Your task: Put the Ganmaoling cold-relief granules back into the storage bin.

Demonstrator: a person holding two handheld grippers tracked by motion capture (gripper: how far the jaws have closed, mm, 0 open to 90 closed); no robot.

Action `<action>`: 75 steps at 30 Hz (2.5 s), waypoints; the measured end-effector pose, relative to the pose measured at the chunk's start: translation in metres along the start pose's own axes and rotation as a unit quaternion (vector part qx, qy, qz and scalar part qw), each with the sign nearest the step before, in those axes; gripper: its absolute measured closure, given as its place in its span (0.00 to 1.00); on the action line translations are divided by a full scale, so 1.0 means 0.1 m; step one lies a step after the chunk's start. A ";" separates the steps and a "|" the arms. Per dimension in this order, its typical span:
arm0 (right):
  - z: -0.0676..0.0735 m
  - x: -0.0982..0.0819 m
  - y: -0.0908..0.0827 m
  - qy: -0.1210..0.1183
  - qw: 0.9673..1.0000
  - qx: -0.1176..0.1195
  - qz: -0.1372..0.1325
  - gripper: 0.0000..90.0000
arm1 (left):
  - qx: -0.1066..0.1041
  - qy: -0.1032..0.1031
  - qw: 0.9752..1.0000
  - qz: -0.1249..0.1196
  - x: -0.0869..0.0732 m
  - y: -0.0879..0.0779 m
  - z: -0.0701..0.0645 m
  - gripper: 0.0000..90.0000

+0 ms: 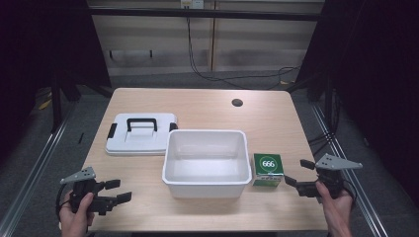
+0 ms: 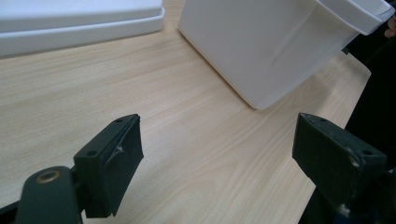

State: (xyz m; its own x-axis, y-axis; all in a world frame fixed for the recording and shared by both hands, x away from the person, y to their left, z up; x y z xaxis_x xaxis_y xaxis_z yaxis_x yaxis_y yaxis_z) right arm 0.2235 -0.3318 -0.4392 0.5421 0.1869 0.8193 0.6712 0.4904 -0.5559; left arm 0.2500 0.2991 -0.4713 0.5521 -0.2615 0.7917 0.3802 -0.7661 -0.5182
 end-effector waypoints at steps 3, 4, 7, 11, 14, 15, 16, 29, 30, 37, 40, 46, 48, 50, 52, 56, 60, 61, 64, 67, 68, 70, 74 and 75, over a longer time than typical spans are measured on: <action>0.00 0.06 0.00 -0.009 1.000 0.012 0.003 0.14 | 0.001 0.001 1.000 0.002 0.00 -0.01 0.00 0.18; 0.00 0.09 0.01 -0.011 1.000 0.014 0.005 0.14 | 0.002 0.003 1.000 0.003 0.00 -0.01 0.00 0.18; 0.02 0.16 0.00 -0.019 1.000 0.022 0.011 0.14 | 0.000 -0.001 1.000 0.003 0.00 0.00 -0.01 0.18; 0.03 0.27 0.03 -0.035 0.998 0.031 0.032 0.15 | 0.003 0.000 1.000 0.002 -0.01 0.00 -0.01 0.18; 0.04 0.32 0.05 -0.048 0.997 0.041 0.041 0.15 | 0.003 0.001 1.000 0.002 -0.01 -0.01 0.00 0.18; 0.07 0.35 0.08 -0.060 0.996 0.038 0.045 0.15 | 0.002 0.000 1.000 0.002 -0.01 -0.01 0.00 0.18; 0.07 0.35 0.08 -0.060 0.996 0.038 0.045 0.15 | 0.002 0.000 1.000 0.002 -0.01 0.00 0.00 0.18; 0.08 0.57 0.22 -0.087 0.990 0.071 0.082 0.16 | -0.001 0.000 1.000 0.000 -0.01 -0.01 -0.01 0.18; 0.08 0.59 0.21 -0.087 0.990 0.073 0.086 0.16 | -0.001 -0.001 1.000 0.000 -0.01 -0.01 -0.01 0.18; 0.09 0.72 0.29 -0.111 0.982 0.077 0.128 0.16 | -0.002 0.000 1.000 0.000 -0.01 -0.01 -0.01 0.18; 0.08 0.77 0.33 -0.117 0.975 0.088 0.168 0.16 | -0.001 0.001 1.000 0.001 -0.01 -0.01 -0.01 0.18; 0.07 0.85 0.39 -0.120 0.960 0.142 0.208 0.16 | -0.001 0.000 1.000 -0.001 -0.01 -0.01 -0.01 0.18; 0.08 0.88 0.43 -0.130 0.958 0.131 0.219 0.16 | -0.001 0.000 1.000 -0.001 -0.01 -0.02 -0.01 0.18; 0.09 0.93 0.49 -0.149 0.952 0.120 0.241 0.16 | -0.001 0.002 1.000 -0.001 -0.01 -0.02 -0.01 0.18; 0.09 0.95 0.51 -0.154 0.949 0.121 0.248 0.17 | -0.002 -0.001 1.000 -0.003 -0.01 -0.03 -0.01 0.18; 0.13 1.02 0.59 -0.172 0.938 0.141 0.266 0.17 | -0.003 -0.001 1.000 -0.003 -0.01 -0.02 -0.01 0.18; 0.16 1.06 0.65 -0.203 0.929 0.143 0.273 0.15 | -0.003 -0.001 1.000 -0.003 -0.01 -0.02 -0.01 0.18; 0.17 1.06 0.66 -0.204 0.930 0.145 0.271 0.14 | -0.003 -0.001 1.000 -0.003 -0.01 -0.02 -0.01 0.18; 0.21 1.05 0.74 -0.221 0.919 0.163 0.283 0.13 | -0.002 -0.001 1.000 -0.002 -0.01 -0.02 -0.01 0.18; 0.23 1.05 0.78 -0.234 0.905 0.161 0.315 0.13 | -0.003 -0.001 1.000 -0.002 -0.01 -0.02 -0.01 0.18; 0.23 1.06 0.79 -0.237 0.904 0.161 0.316 0.13 | -0.003 -0.001 1.000 -0.003 -0.01 -0.02 -0.01 0.18; 0.23 1.06 0.80 -0.243 0.903 0.161 0.316 0.12 | -0.004 -0.002 1.000 -0.003 -0.01 -0.02 -0.01 0.18; 0.27 1.08 0.84 -0.260 0.891 0.159 0.335 0.11 | -0.004 -0.001 1.000 -0.002 -0.01 -0.02 -0.01 0.18; 0.27 1.09 0.86 -0.271 0.888 0.159 0.335 0.11 | -0.004 0.000 1.000 -0.001 -0.01 -0.02 -0.01 0.18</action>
State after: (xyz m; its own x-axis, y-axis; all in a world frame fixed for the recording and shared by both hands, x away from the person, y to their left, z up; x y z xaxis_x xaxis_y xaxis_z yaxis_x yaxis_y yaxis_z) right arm 0.3259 -0.2463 -0.3940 0.3853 0.8674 0.3150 0.0674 0.3140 -0.9470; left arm 0.2486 0.3002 -0.4708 0.5518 -0.2596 0.7926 0.3759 -0.7709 -0.5142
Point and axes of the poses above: each handheld gripper's, and its own axes: y roughly forward along the jaws, x roughly out of its top, z roughly to its left, the point moved 1 cm from there along y, roughly forward along the jaws, and after that the axes turned 6 degrees about y, right-handed, at the moved point
